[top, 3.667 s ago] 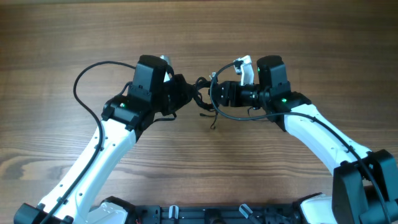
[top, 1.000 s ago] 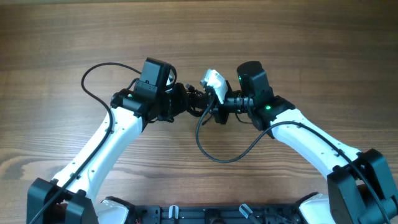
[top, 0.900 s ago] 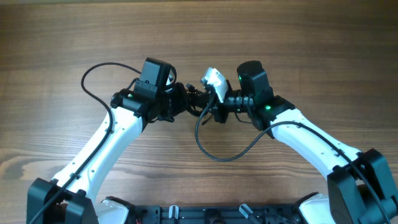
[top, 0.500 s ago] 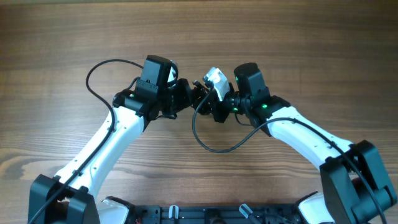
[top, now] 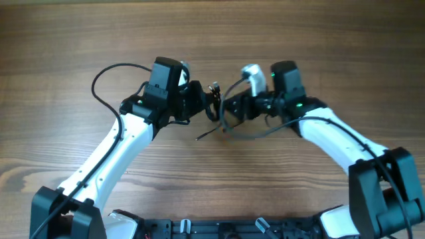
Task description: Untangle cables
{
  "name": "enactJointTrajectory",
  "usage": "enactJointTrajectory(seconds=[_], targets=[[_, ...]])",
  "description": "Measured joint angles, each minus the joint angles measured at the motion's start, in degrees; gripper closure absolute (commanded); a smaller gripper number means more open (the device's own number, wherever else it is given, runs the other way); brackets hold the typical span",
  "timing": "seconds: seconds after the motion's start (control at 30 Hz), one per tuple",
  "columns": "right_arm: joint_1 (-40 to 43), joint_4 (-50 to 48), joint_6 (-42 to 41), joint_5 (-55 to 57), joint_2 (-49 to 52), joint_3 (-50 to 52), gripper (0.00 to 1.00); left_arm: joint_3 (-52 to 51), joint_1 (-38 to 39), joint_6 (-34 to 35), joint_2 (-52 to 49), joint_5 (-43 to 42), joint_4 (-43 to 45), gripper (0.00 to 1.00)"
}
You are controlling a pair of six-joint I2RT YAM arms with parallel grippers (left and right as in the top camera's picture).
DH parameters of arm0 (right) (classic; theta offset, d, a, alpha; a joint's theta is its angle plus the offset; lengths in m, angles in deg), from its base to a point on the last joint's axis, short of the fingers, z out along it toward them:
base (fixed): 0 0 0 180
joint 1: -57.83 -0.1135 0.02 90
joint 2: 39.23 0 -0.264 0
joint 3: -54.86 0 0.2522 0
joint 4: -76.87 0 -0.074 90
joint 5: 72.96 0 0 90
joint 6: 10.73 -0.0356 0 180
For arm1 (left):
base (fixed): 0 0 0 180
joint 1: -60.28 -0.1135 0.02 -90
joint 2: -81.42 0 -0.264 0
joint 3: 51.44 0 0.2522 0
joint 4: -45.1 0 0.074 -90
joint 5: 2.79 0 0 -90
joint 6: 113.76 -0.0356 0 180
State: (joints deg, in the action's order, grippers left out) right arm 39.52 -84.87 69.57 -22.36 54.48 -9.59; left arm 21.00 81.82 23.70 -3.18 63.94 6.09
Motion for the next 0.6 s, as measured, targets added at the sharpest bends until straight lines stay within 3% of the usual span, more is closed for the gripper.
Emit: enactJointTrajectory(seconds=[0.07, 0.1, 0.17, 0.33, 0.47, 0.6], targets=[[2.2, 5.0, -2.5, 0.0, -0.1, 0.0, 0.26, 0.0, -0.9, 3.7, 0.0, 1.9, 0.0, 0.96], [2.3, 6.8, -3.0, 0.0, -0.1, 0.0, 0.14, 0.0, -1.4, 5.8, 0.0, 2.8, 0.0, 0.96], [1.0, 10.3, -2.1, 0.0, -0.1, 0.0, 0.05, 0.0, -2.0, 10.8, 0.0, 4.6, 0.0, 0.96], [-4.3, 7.5, 4.0, 1.7, -0.2, 0.0, 0.0, 0.0, -2.0, 17.1, 0.0, 5.5, -0.6, 0.96], [-3.0, 1.4, -2.1, 4.5, -0.2, 0.1, 0.0, 0.0, -2.0, 8.1, 0.0, 5.1, -3.4, 0.96], [-0.5, -3.3, -4.5, -3.6, -0.2, 0.1, 0.0, 0.0, -2.0, -2.6, 0.0, -0.3, -1.4, 0.96]])
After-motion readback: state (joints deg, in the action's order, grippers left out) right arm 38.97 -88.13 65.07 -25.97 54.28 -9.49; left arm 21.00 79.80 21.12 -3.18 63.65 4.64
